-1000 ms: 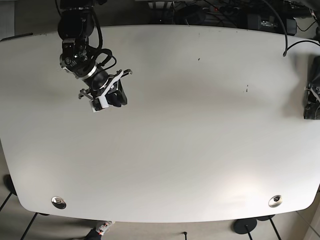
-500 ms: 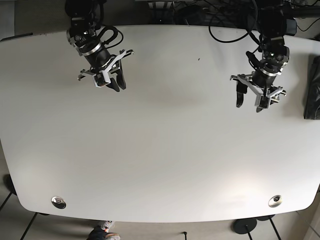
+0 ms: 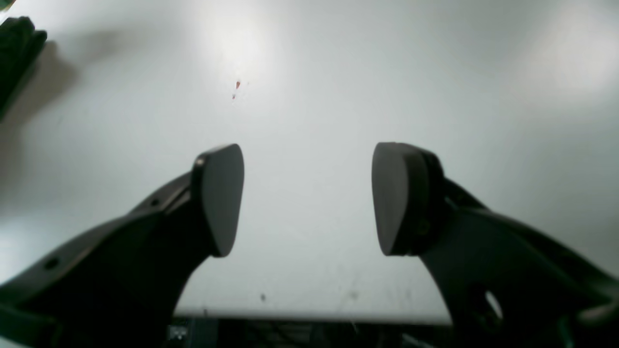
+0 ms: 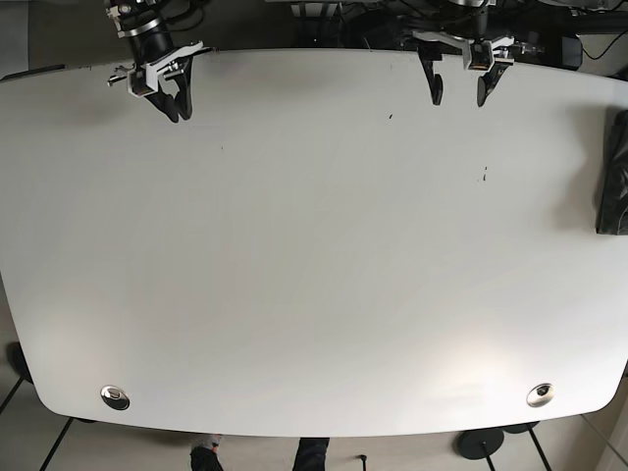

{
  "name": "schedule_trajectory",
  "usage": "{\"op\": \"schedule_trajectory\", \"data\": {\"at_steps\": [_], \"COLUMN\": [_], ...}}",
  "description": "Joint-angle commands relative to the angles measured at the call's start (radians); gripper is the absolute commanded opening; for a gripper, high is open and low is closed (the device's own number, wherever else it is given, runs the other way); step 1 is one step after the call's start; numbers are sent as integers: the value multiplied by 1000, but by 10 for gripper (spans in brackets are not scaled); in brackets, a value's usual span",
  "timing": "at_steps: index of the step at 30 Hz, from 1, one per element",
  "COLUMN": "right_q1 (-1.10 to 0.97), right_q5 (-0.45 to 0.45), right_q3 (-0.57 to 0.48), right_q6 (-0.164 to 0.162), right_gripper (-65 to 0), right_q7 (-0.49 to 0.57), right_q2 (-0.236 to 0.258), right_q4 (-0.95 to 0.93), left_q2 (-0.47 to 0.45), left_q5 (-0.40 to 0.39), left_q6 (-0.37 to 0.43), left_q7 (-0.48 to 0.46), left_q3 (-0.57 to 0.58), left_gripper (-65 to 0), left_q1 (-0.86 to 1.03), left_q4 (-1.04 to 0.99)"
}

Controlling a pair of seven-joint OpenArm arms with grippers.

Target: Fold the T-shirt properly

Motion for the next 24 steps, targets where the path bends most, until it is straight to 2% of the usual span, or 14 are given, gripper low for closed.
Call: {"op": "schedule_trajectory", "data": {"at_steps": [1,4,10,14,17,19,24], "right_q1": [-68,-179,-378,-438,-440,-438,-455], "right_q5": [96,205,219,215,218,219,219], "right_q3": [5,3,-1,-17,-67,-79,-75], "right_q6": [6,6,11,12,12,11,6], "right_gripper": [-550,-550,-550,-550,-550,-550,-550], "right_q7": [36,36,37,39,40,50,166], "right_q2": [31,74,95,89,112,123,106], "right_q4": [14,14,0,-66,-146,-172,-179], "left_q2": [-1,-1,-7,-53,-81,-81,-78], "left_q5": [-5,-5,-5,-5,-5,-5,-5], "left_q6": [-1,-1,21,33,59,59,59], "left_q7": [-43,-34,-32,-32,-37,-37,-37], "left_q3": [33,90,116,113,118,116,116], "left_gripper": [-271,-271,-271,-271,-271,-271,-271], "left_q1": [69,184,307,301,269,258,307], "left_q4": [15,-3,-151,-304,-402,-401,-269]}}
